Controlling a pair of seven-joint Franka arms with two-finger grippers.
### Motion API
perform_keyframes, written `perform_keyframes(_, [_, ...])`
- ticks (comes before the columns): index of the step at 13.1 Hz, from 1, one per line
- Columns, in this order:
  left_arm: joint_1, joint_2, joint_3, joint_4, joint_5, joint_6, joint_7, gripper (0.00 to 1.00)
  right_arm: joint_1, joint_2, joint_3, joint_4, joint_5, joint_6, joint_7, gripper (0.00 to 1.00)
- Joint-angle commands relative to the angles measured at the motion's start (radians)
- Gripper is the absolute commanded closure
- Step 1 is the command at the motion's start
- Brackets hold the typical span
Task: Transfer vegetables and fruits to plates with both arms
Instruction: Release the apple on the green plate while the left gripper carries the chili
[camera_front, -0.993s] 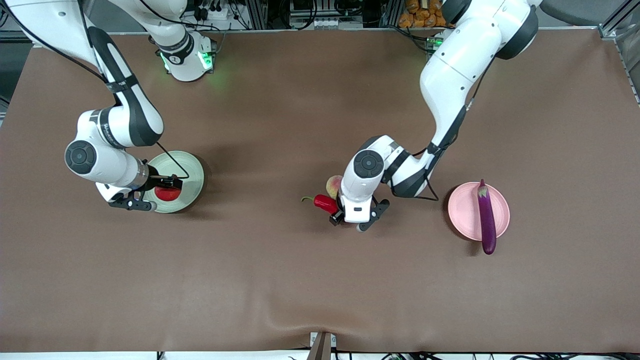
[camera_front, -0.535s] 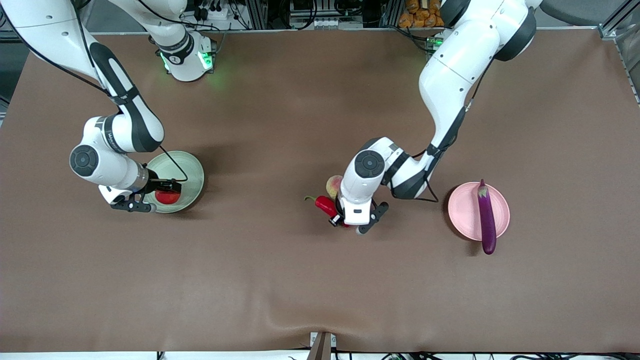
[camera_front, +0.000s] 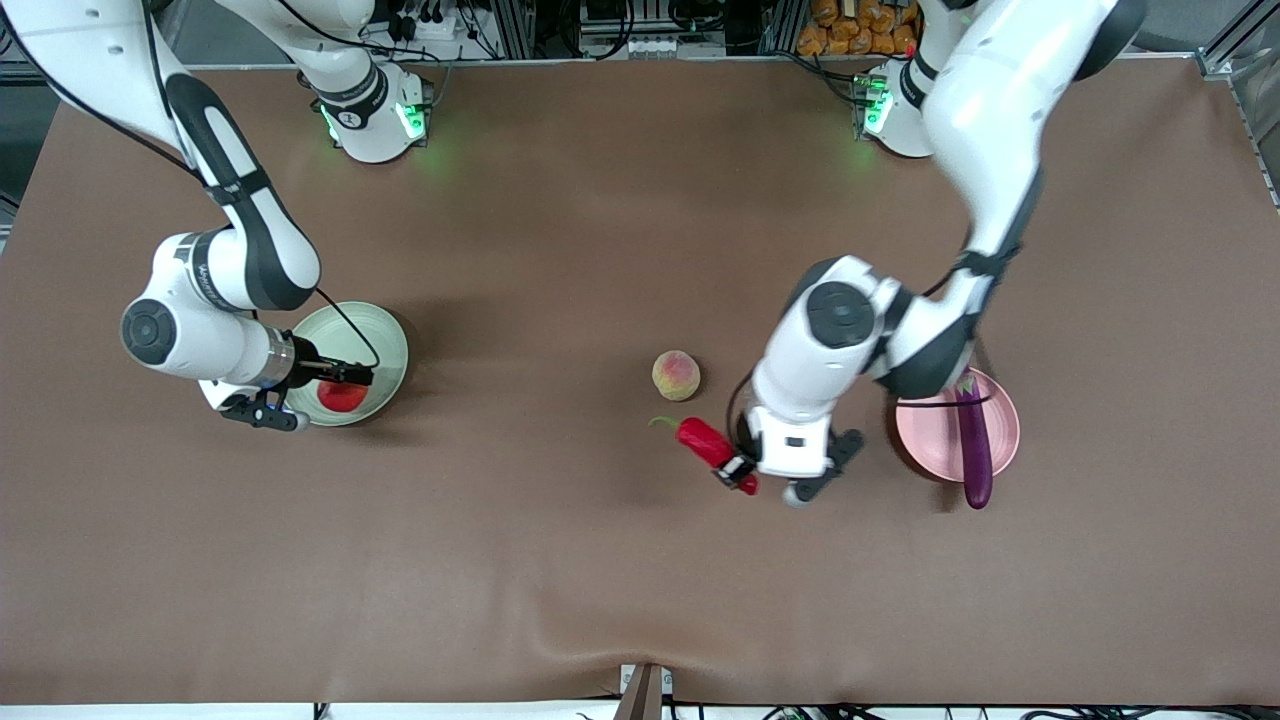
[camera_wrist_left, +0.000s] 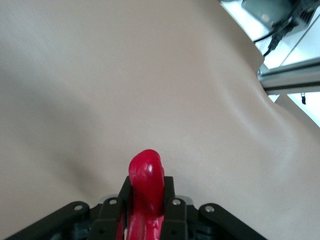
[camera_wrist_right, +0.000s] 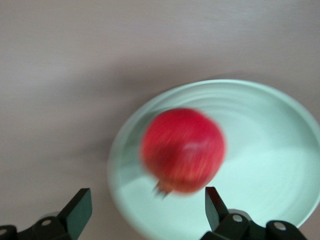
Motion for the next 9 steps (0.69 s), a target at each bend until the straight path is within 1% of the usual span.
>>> perform_keyframes(1, [0.167, -0.066, -0.123, -0.042, -0.006, -0.127, 0.227, 1.00, 0.156, 0.003, 0.001, 0.133, 0.032, -0.063, 0.303, 0.00])
perform_keyframes(3, [0.250, -0.094, -0.155, -0.042, -0.009, -0.244, 0.444, 1.00, 0.254, 0.054, 0.004, 0.201, 0.033, -0.040, 0.519, 0.00])
perform_keyframes(4, [0.287, -0.099, -0.167, -0.043, -0.009, -0.285, 0.515, 1.00, 0.312, 0.078, 0.004, 0.234, 0.032, 0.001, 0.683, 0.00])
perform_keyframes(6, [0.350, -0.118, -0.181, -0.057, -0.008, -0.360, 0.655, 1.00, 0.403, 0.139, 0.005, 0.319, 0.032, 0.029, 0.905, 0.00])
perform_keyframes(7, [0.374, -0.141, -0.181, -0.083, -0.006, -0.405, 0.736, 1.00, 0.461, 0.184, 0.005, 0.380, 0.024, 0.031, 0.998, 0.00])
perform_keyframes(9, [0.434, -0.164, -0.180, -0.120, 0.008, -0.440, 0.879, 1.00, 0.559, 0.294, 0.002, 0.490, 0.001, 0.055, 1.167, 0.00])
